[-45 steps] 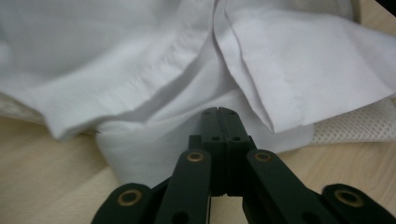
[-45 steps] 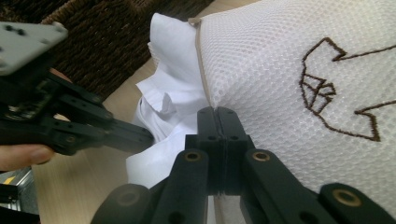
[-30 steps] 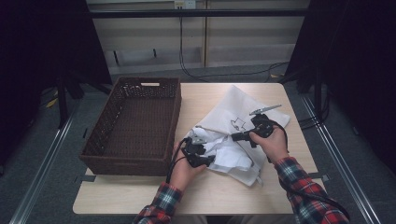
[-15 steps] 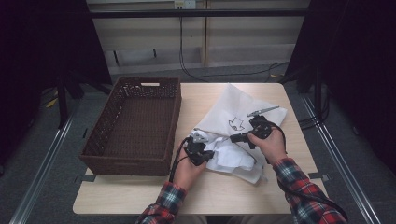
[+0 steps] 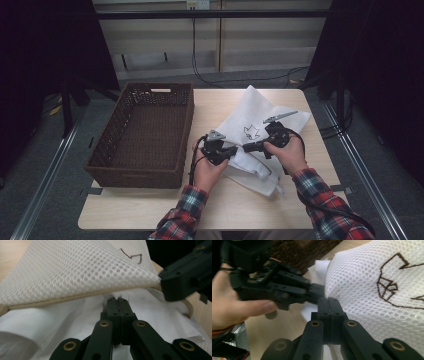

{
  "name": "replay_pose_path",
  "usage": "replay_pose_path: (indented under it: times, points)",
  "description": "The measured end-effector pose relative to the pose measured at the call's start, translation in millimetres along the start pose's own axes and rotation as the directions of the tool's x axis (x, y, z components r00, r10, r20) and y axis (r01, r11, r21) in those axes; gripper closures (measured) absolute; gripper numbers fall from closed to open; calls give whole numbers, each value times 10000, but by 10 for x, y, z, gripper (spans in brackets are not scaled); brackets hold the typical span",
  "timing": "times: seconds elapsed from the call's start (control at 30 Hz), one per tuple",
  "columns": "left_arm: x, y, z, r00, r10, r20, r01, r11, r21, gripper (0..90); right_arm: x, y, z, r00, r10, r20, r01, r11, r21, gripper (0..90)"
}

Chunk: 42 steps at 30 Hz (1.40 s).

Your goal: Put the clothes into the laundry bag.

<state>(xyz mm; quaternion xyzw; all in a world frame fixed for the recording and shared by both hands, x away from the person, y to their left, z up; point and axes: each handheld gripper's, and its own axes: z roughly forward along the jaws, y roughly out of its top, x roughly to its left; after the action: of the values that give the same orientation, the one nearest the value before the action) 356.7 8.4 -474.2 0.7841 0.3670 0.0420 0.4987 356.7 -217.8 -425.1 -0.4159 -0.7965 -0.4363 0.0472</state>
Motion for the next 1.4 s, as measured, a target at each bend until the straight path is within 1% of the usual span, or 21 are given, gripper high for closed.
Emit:
replay_pose_path:
  times: [0.17,0.23,0.27,0.37,0.4,0.43,0.47,0.5,0.53,0.6,0.7,0.83,0.87,0.97,1.03,1.1,1.23,1.27,1.33,1.37,1.4]
  points:
    - [5,45,106,9997,-95,-219,89,9996,-277,898,5,8,7,9999,-24,-121,25,10000,7,900]
    - [13,43,138,9996,-139,-233,136,9998,-161,897,-6,-1,9,10000,-10,11,10,10000,25,900]
    - [18,41,141,9994,-40,-336,35,9999,-142,896,-22,-9,7,10000,-32,32,32,10000,23,900]
    - [22,40,133,9994,69,-337,-72,9999,-91,881,-67,-36,-17,9999,129,71,-129,9999,-53,900]
    - [15,43,130,9994,133,-329,-133,9999,24,863,-76,-41,-23,9998,170,121,-169,9998,-58,900]
    - [14,45,125,9992,194,-358,-191,9998,95,817,-88,-50,-31,9996,208,192,-206,9997,-106,900]
    - [7,48,109,9986,263,-452,-260,9996,66,761,-95,-53,-37,9996,215,162,-214,9997,-109,900]
    - [-9,59,88,9982,352,-476,-343,9992,205,705,-102,-59,-42,9996,206,178,-204,9997,-108,900]
    - [-27,63,68,9986,290,-444,-280,9993,234,676,-104,-64,-49,9996,193,217,-191,9997,-136,900]
    - [-52,75,11,9963,648,-567,-623,9971,444,611,-111,-71,-57,9995,196,236,-193,9997,-151,900]
    - [-75,76,-86,9957,779,-495,-746,9951,646,577,-125,-80,-71,9993,154,342,-150,9998,-114,900]
    - [-97,36,-221,9952,877,-431,-844,9938,728,563,-141,-98,-85,9986,143,514,-136,9998,-148,899]
    - [-110,21,-257,9932,1056,-489,-1010,9910,877,564,-148,-102,-84,9985,150,532,-143,9998,-125,899]
    - [-131,-16,-327,9918,1152,-545,-1082,9872,1176,621,-174,-121,-84,9984,223,523,-216,9997,-129,899]
    - [-127,-43,-363,9910,1168,-651,-1066,9840,1424,695,-185,-129,-90,9981,200,584,-195,9998,-96,899]
    - [-102,-82,-373,9901,1204,-726,-1084,9826,1508,763,-200,-133,-94,9982,215,556,-210,9997,-98,899]
    - [-21,-188,-314,9887,1166,-938,-981,9783,1825,883,-202,-124,-103,9980,171,602,-169,9998,-36,899]
    - [2,-227,-283,9887,965,-1145,-755,9815,1757,900,-201,-122,-105,9982,153,585,-152,9999,-37,899]
    - [55,-279,-239,9892,719,-1275,-471,9811,1877,900,-199,-116,-107,9980,121,616,-121,9999,-9,899]
    - [82,-298,-225,9879,796,-1329,-533,9802,1909,900,-199,-115,-107,9981,119,606,-119,9999,-3,899]
    - [101,-319,-206,9869,721,-1440,-442,9811,1883,900,-200,-114,-107,9981,111,606,-112,9999,9,899]
